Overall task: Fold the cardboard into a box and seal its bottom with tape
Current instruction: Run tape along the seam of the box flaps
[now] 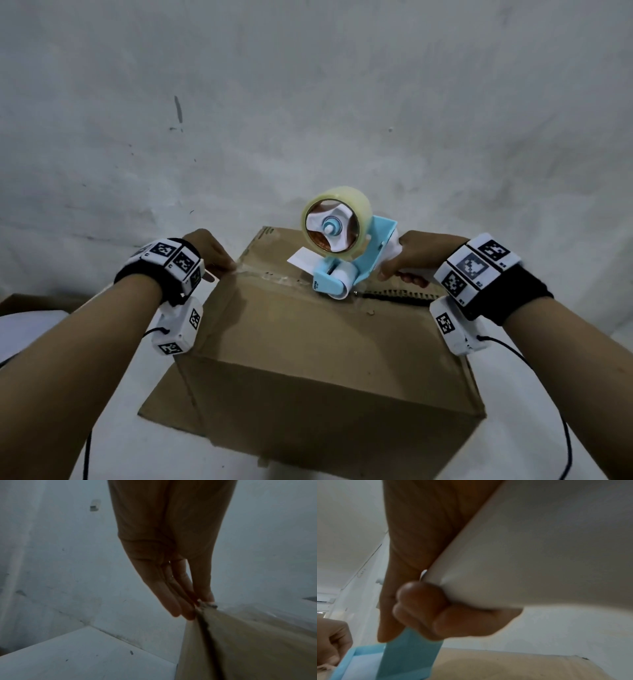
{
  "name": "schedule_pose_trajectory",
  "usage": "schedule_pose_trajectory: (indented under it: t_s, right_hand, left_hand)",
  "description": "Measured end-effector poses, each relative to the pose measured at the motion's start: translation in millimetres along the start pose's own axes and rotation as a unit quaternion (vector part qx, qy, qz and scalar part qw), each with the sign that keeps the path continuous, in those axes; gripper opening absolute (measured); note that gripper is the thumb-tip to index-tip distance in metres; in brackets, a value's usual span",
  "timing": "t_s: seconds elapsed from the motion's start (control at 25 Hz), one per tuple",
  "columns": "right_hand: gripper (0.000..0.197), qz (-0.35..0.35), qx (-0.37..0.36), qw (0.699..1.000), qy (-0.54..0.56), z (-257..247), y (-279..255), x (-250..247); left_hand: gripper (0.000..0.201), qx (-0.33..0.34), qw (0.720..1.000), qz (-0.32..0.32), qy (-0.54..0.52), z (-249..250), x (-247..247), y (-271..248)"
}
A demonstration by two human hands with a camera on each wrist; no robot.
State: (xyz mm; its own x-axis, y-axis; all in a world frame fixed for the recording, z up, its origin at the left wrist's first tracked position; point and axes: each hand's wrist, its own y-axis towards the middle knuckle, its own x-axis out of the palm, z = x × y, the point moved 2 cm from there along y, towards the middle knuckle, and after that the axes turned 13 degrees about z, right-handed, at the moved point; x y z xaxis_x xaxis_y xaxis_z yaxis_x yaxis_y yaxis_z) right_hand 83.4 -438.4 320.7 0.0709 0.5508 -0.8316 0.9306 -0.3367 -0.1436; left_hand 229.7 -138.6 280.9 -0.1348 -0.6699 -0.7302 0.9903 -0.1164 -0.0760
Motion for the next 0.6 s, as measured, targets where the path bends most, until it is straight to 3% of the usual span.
schedule_pose_trajectory:
  t_s: [0.12,0.24,0.32,0.44,0.6]
  right_hand:
    - [0.02,0.004,0.012,1.0,-0.016,-7.3,-2.8,-2.3]
    - [0.019,0.004,0.035,0.999,0.009,-12.6,-8.1,-7.8]
    - [0.022,0.026,0.049,0.997,0.049,-15.4,-8.3,-12.3]
    - [0.019,0.05,0.058,0.995,0.069,-17.4,-6.7,-15.8]
    - [0.016,0.024,0.081,0.995,0.048,-7.0,-10.3,-7.3]
  left_hand:
    - [0.012,0.004,0.997,-0.003,-0.071,11.0,0.5,1.8]
    - [0.018,-0.04,0.979,0.048,-0.195,13.5,-14.6,8.4]
    - [0.026,-0.048,0.977,0.063,-0.198,2.2,-25.5,14.2]
    - [0.026,-0.05,0.985,0.037,-0.162,-14.5,-24.1,15.3]
    - [0.027,-0.048,0.987,-0.006,-0.154,-28.5,-7.3,18.5]
